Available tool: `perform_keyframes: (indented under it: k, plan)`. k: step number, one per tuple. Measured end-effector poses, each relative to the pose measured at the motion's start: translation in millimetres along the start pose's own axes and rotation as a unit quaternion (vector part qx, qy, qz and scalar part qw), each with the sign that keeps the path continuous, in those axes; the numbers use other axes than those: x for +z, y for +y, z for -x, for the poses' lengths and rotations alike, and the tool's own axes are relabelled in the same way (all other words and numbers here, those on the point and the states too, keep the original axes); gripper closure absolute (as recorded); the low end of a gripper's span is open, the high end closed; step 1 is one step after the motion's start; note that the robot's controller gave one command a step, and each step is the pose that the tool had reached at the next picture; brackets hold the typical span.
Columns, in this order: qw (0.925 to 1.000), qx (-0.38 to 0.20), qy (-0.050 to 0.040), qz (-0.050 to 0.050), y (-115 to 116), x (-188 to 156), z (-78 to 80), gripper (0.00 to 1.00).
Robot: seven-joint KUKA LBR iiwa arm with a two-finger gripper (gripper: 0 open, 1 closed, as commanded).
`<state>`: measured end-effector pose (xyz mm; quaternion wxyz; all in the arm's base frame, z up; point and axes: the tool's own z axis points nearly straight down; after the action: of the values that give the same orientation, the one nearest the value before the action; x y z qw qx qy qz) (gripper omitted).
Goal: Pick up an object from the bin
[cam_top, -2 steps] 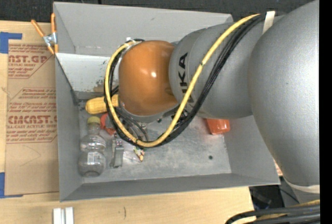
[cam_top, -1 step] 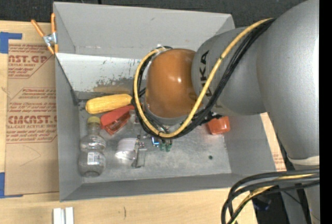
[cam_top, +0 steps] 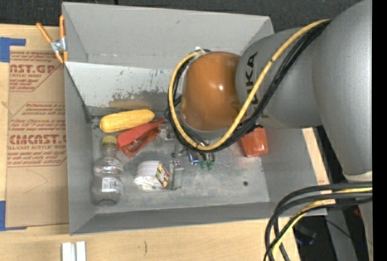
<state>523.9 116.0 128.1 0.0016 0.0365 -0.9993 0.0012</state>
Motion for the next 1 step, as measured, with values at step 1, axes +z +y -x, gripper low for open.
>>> perform_keyframes:
  k: [1]
  plan:
    - [1.0000, 0.001, -0.0002, 0.002, 18.8, 9.9, -16.7, 0.00]
